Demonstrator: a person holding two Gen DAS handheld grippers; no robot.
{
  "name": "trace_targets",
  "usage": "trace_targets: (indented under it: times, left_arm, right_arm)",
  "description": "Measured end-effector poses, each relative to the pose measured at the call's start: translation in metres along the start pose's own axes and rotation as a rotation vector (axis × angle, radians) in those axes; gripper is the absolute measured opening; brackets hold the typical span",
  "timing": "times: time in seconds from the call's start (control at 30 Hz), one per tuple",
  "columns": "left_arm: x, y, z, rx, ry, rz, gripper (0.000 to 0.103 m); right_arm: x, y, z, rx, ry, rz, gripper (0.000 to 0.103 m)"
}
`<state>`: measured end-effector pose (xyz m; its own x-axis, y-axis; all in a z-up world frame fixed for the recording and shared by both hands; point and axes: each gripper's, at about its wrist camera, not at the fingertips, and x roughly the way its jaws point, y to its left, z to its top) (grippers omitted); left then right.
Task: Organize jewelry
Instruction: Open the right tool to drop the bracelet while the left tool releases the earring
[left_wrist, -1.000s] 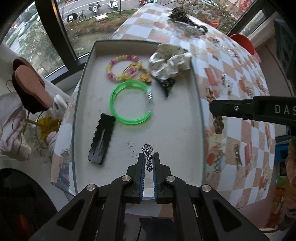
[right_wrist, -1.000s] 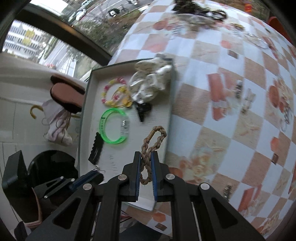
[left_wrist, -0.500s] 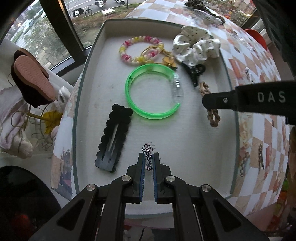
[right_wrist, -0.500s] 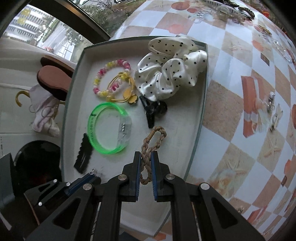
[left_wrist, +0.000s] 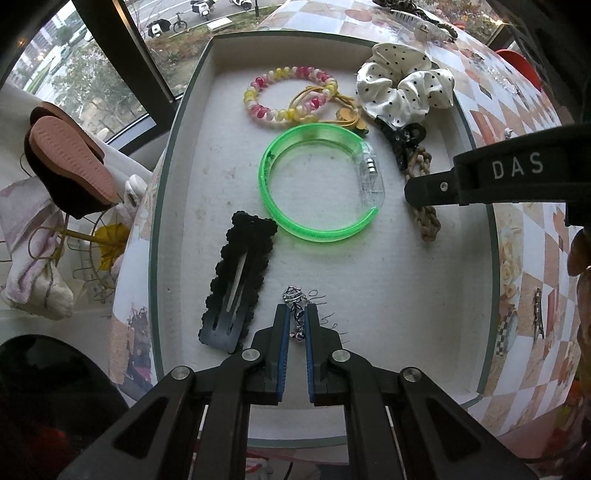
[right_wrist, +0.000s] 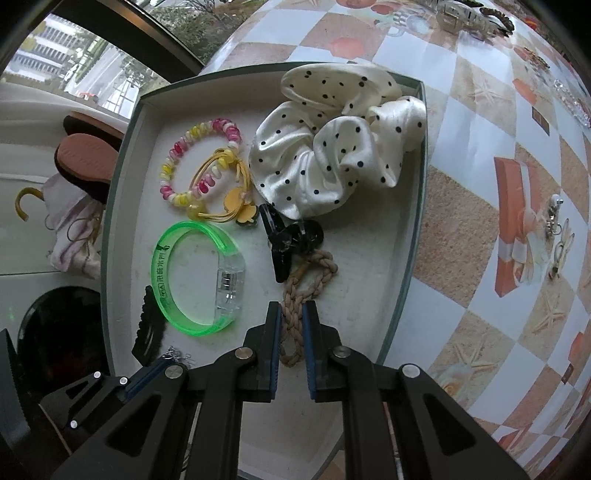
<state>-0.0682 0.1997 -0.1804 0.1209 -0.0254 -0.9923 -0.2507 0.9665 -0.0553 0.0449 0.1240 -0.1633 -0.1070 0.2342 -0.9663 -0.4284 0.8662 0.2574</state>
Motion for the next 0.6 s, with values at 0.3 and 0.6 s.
trace_targets:
  times: [0.3, 0.6]
  left_arm:
    - [-0.003, -0.004, 0.001, 0.009, 0.017, 0.028, 0.012]
    - [-0.011, -0.013, -0.001, 0.031, 0.019, 0.046, 0.012]
  right_arm:
    - [-0.009, -0.004, -0.001, 0.004, -0.003, 0.029, 0.042]
    - [-0.036, -0.002, 0.001, 0.016, -0.047, 0.097, 0.063]
